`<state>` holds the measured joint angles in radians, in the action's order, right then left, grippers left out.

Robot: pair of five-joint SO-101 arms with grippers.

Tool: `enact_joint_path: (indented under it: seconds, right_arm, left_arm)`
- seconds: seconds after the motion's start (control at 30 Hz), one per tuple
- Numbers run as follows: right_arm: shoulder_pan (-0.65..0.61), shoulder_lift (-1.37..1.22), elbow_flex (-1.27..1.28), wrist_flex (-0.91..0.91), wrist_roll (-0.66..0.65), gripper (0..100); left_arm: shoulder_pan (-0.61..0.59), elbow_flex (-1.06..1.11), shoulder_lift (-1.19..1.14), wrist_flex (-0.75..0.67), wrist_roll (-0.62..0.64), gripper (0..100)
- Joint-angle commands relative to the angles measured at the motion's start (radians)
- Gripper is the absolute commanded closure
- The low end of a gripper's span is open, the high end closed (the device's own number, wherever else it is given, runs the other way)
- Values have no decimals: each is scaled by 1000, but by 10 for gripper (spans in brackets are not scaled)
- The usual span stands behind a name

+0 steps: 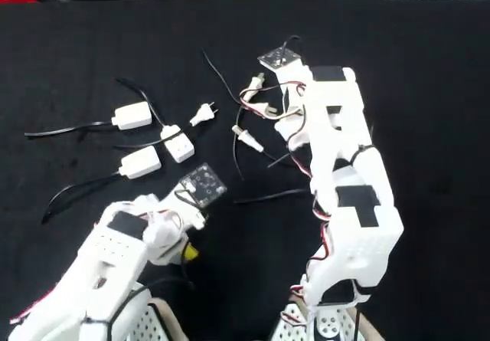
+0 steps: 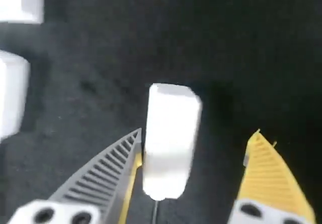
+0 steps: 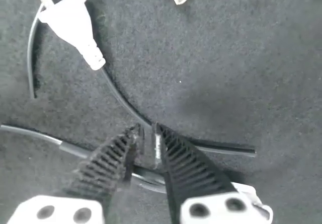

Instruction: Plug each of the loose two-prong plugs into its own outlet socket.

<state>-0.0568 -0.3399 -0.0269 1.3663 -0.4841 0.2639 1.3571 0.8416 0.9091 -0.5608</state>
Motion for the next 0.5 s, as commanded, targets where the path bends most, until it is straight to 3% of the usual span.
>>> enact_joint_path:
  seconds: [0.0, 0.23, 0.47]
  right_arm:
    - [-9, 8, -5, -11, 9, 965]
    - [-8, 8, -5, -11, 9, 965]
    - [-8, 8, -4, -11, 9, 963]
  left_arm:
    - [-22, -71, -34, -3, -60, 707]
    - [-22, -174, -31, 87, -95, 772]
    - [-27, -318, -40, 261, -25, 771]
